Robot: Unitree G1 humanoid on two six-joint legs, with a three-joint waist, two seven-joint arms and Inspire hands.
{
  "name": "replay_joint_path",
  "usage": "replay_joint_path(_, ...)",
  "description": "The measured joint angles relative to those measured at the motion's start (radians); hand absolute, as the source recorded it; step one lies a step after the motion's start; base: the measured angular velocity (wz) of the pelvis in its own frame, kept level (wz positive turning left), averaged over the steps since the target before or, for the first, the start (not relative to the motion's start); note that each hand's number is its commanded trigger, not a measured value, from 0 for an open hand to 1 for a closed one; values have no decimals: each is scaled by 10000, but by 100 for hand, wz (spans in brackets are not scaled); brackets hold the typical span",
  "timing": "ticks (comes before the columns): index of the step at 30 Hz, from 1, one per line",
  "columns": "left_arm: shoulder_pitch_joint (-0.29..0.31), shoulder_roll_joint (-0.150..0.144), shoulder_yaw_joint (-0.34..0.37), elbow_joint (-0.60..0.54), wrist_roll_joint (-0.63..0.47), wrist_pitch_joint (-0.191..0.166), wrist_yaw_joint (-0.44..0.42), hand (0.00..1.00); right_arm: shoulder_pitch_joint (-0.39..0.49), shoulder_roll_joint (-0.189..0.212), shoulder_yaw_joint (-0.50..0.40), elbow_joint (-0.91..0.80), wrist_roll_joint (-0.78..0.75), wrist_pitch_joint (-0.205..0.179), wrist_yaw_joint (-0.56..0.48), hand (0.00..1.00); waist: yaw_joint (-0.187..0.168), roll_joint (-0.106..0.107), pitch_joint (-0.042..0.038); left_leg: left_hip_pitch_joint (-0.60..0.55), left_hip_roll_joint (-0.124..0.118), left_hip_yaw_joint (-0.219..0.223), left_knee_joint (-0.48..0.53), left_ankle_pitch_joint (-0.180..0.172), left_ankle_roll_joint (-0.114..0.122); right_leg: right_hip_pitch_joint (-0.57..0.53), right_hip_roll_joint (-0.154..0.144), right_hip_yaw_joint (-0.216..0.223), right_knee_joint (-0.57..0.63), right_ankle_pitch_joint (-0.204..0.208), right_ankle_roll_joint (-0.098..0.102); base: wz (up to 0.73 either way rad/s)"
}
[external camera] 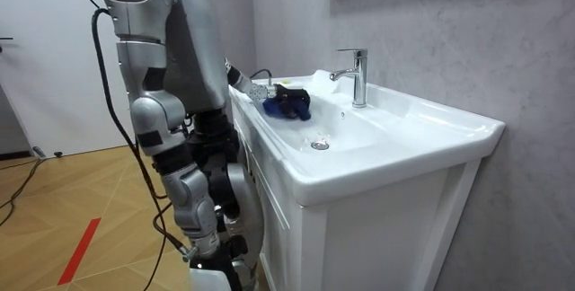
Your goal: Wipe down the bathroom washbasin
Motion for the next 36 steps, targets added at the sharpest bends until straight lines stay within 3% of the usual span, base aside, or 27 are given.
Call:
replay_joint_path(9,-151,-300,-522,-15,-605,178,-581,100,40,68,9,31,106,3,-3,0,-245,-169,79,7,-12,19,-10,-1,1,-37,17,136,-4,-23,65,-3)
replay_joint_path(14,-329,-359,-772,-8,-957,271,-663,100,18,95,91,32,191,3,-5,0,-268,-172,81,-87,-58,35,-30,-5,6,-187,-5,197,59,-11,116,-3)
replay_joint_path(19,-737,-429,-1270,15,-1987,514,-1040,100,-66,93,462,93,437,19,-1,0,-368,-159,90,-316,-128,84,-3,-5,15,-453,-71,237,164,21,131,-2)
replay_joint_path(26,-1188,-446,-1930,31,-3513,760,-1429,100,-213,31,595,170,22,45,-8,0,-889,30,147,-617,-139,268,-42,-23,71,-842,-15,308,261,59,194,-4)
replay_joint_path(31,-1337,-492,-1940,186,-4589,717,-1482,100,-380,42,653,246,32,58,-131,0,-1052,41,153,-742,-163,397,-50,-31,74,-1128,-49,429,686,-34,83,-8)
replay_joint_path(34,-1472,-555,-1910,318,-5006,712,-1520,100,-474,39,671,243,29,133,-354,0,-1035,18,143,-754,-224,458,40,-26,73,-1355,-73,527,953,-180,120,-8)
replay_joint_path(36,-1624,-627,-1732,425,-5292,704,-1759,100,-539,68,679,243,29,139,-466,0,-1042,-29,141,-818,-285,493,202,-24,78,-1427,-140,549,1080,-303,254,0)
